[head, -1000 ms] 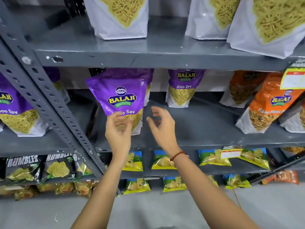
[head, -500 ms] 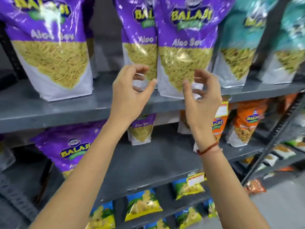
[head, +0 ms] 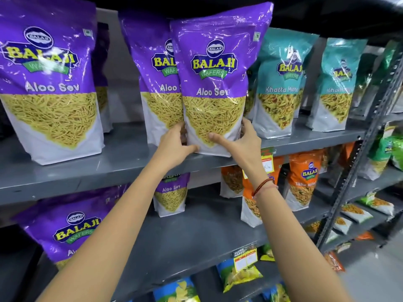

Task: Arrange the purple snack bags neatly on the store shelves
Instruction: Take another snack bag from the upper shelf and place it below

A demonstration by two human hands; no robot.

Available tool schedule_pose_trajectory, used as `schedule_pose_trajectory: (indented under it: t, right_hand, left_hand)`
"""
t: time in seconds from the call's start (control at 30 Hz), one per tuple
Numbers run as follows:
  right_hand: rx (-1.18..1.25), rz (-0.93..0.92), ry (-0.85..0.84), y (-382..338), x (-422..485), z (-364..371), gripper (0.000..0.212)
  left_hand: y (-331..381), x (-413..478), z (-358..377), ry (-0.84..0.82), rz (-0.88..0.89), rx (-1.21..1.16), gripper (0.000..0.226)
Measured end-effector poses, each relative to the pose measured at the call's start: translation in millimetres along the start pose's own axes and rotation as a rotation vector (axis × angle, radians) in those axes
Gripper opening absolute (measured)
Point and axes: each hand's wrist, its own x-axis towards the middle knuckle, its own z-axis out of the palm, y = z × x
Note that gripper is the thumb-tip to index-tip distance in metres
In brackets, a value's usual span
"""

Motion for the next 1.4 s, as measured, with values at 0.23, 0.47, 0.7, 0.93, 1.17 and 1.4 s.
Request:
schedule_pose_trajectory:
  t: [0.23,0.47,0.7,0.93,1.17,1.4]
  right_hand:
    - [0.136,-0.034,0.056,-12,-37,-23,0.065]
    - [0.295,-0.015,0.003,-2,-91,-51,0.076]
    - [0.210,0.112,-0.193,50,-137,-42,0.086]
    - [-0.019,0.263,-0.447,116,-169,-13,0.087]
    - [-0.130,0.360,-0.602,163,-177,30,0.079]
    - [-0.251,0.402,-0.609,205,-163,65,0.087]
  left_hand:
    - [4,-30,-5,0.098,0.106,0.011,0.077]
    - [1,-87,3,-0.035,0.149,-0.272,0.103]
    - [-56,-127,24,-0.128,-0.031,-0.098,0.093]
    - [-131,-159,51,-0.155,-0.233,-0.015,0.074]
    - [-190,-162,65,-0.173,-0.346,0.052,0.078]
    - [-231,-137,75,-0.208,-0.402,0.082,0.073]
